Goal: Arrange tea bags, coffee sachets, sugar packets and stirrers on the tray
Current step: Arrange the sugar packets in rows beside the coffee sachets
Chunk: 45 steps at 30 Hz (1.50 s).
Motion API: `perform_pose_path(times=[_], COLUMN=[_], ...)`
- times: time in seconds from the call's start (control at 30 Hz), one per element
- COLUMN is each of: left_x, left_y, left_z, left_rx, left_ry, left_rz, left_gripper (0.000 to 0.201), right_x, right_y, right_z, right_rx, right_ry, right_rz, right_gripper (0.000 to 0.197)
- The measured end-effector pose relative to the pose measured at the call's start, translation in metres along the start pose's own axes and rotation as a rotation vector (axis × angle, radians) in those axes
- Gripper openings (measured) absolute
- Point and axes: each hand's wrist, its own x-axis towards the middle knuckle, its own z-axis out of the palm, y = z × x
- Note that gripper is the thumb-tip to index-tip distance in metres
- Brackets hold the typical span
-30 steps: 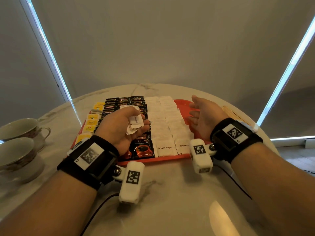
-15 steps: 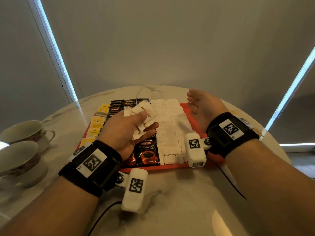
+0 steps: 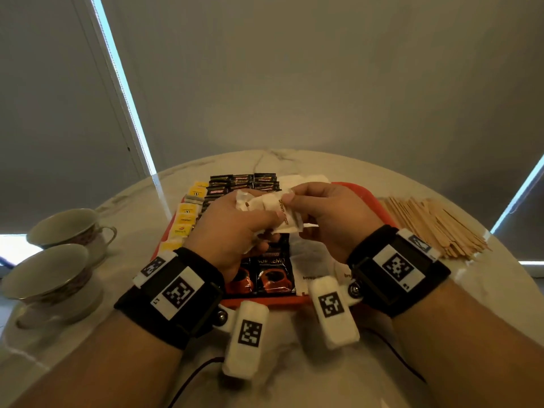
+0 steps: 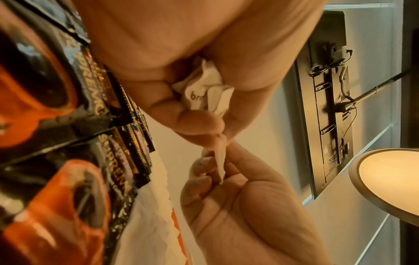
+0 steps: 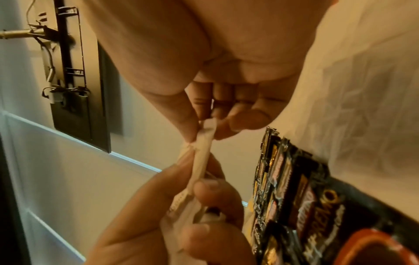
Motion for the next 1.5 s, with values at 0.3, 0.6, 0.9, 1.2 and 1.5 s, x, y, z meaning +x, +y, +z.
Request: perform_pose_path(times=[0.3, 0.6, 0.9, 1.2, 1.5], left_x=[-0.001, 0.002, 0.007, 0.006, 0.004], left_y=[0.002, 0.002, 0.004, 0.006, 0.008], left_z=[0.0, -0.001, -0.006, -0.009, -0.005], left_rx=[0.014, -0.135, -0.164, -0.163, -0.202], left_ry=[-0.006, 0.073, 0.098, 0.106, 0.085], left_rz=[0.006, 0.006, -0.04, -0.041, -0.103], left_gripper=[0.006, 0.006, 0.015, 0.018, 0.024], right_x=[-0.004, -0.003, -0.005, -0.005, -0.008], right_y=[0.003, -0.01, -0.006, -0.006, -0.012], right_z=[0.002, -0.02, -0.04, -0.03, -0.016], right_rx=[0.004, -0.093, -0.638, -0.811, -0.669], right_ry=[0.013, 0.054, 0.074, 0.086, 0.054], right_rz=[-0.006, 0.013, 0.216, 0.231, 0.189], right_gripper=[0.024, 0.012, 0.007, 0.004, 0.01])
